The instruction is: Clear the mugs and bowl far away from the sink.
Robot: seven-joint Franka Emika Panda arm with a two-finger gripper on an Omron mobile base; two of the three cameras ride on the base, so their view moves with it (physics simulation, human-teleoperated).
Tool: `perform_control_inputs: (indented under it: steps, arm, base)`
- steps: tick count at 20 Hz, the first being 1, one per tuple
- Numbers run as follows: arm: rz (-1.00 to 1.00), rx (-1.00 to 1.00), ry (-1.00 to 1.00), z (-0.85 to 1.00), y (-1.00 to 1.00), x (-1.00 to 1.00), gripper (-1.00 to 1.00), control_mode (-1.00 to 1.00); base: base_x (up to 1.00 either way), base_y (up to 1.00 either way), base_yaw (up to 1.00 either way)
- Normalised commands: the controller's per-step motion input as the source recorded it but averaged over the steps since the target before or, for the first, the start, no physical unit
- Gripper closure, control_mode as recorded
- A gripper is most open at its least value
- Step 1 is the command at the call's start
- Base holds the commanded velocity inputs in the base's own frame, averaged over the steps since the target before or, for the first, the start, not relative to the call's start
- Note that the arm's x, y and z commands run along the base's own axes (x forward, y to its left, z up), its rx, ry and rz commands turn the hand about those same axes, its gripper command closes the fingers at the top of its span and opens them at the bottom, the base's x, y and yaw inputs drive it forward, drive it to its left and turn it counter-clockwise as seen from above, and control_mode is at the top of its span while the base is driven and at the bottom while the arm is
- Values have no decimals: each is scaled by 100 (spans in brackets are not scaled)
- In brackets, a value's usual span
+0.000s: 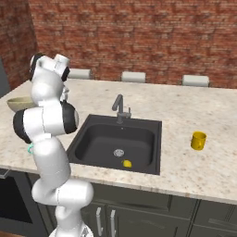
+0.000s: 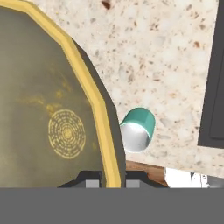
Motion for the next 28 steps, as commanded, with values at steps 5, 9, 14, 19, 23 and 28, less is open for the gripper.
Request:
perform_control_inputs:
  steps: [5, 9, 14, 19, 23, 28]
  arm:
    - [21, 0, 15, 6, 0, -100, 100, -100]
    - [0, 6, 14, 10, -33, -100, 100, -100]
    - [-28, -5, -2, 8, -99, -88, 100, -100]
    - [-53, -46, -31, -3, -74, -30, 100, -100]
    - [-49, -46, -20, 49, -79, -16, 100, -100]
    - [-41, -6, -1, 78, -100, -43, 100, -100]
  base:
    - [0, 0, 0]
    - [0, 0, 0]
    - [0, 0, 0]
    - [0, 0, 0]
    - [0, 0, 0]
    - [0, 0, 0]
